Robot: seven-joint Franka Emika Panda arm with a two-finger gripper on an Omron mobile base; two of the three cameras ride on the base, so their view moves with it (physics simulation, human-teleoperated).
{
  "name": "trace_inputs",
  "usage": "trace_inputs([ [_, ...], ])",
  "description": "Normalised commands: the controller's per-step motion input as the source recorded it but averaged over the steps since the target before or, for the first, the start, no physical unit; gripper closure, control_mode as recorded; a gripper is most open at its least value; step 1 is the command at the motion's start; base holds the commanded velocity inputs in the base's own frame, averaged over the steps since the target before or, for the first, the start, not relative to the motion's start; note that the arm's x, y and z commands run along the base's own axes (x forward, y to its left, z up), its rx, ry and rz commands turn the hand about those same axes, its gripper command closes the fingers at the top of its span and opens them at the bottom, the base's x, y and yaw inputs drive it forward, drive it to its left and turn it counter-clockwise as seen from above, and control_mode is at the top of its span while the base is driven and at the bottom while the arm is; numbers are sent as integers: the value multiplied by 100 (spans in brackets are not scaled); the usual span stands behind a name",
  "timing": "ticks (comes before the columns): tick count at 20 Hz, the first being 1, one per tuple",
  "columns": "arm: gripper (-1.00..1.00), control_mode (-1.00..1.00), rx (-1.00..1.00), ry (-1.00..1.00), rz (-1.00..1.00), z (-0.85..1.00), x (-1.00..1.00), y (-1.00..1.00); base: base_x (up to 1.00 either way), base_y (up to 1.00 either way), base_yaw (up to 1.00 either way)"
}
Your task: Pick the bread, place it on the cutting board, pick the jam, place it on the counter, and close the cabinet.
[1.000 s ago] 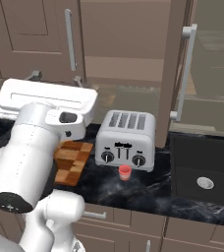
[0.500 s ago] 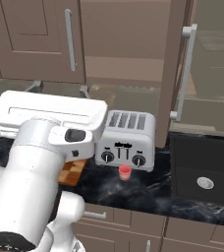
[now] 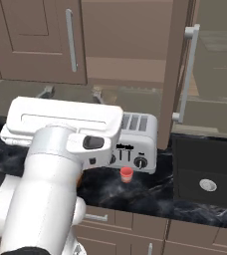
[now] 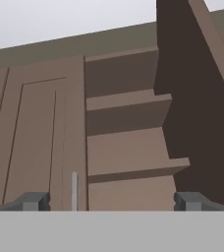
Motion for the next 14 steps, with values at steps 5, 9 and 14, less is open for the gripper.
trace_inputs([
  [5,-100,-100,0,1,2,-18,0,-29,0,0,0],
  [9,-100,-100,-1,2,0,-10,0,-28,0,0,0],
  [14,-100,-100,0,5,0,-2,-1,-41,0,0,0],
])
